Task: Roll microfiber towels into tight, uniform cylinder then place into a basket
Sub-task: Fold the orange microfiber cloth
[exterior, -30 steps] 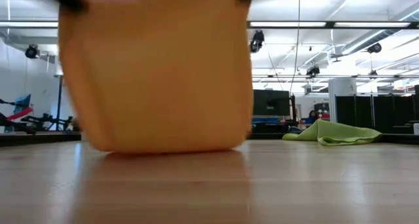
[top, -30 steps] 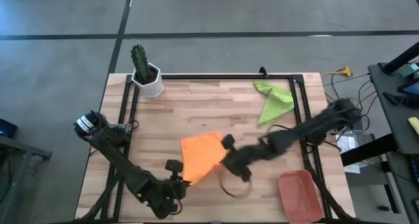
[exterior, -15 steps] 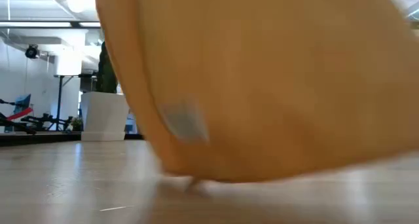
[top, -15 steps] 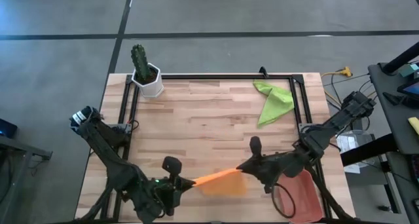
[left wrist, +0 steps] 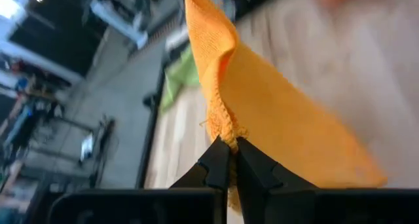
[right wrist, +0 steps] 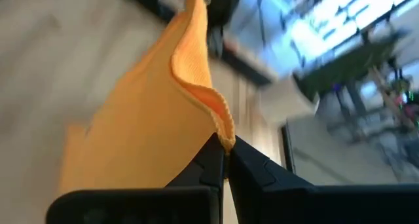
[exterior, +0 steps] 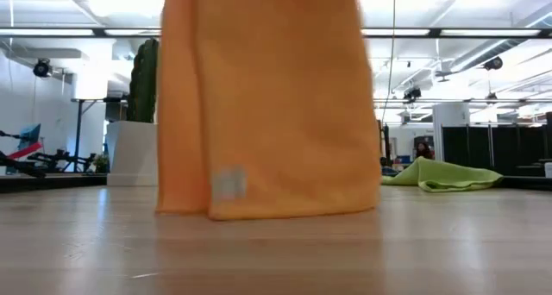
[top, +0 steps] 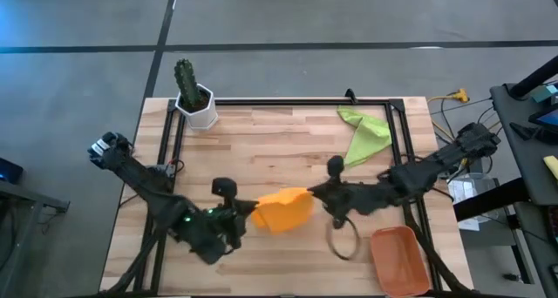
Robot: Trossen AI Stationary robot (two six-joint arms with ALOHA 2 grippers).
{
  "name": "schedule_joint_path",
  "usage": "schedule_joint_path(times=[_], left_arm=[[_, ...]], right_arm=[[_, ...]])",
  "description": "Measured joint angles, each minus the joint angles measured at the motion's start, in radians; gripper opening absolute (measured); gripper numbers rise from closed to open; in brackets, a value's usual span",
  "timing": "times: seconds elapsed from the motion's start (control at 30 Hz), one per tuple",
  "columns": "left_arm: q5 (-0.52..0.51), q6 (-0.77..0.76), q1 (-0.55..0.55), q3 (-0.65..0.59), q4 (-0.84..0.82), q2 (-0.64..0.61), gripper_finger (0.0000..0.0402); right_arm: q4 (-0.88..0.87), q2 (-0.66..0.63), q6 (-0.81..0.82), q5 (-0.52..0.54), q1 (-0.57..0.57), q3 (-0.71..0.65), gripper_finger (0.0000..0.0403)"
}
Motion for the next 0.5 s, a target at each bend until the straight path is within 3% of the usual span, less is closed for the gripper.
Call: schedule_joint_path(times=[0.27, 0.5], left_arm=[[-0.003, -0.021, 0.193, -0.162, -0.005, -0.011, 0.0], [-0.015, -0.019, 0.341, -0.258, 0.015, -0.025, 0.0]], right_arm=[[0.116, 0.017, -0.112, -0.018, -0.25, -0.12, 0.0009], [0.261, 0.025, -0.142, -0.245, -0.513, -0.231, 0.0009]])
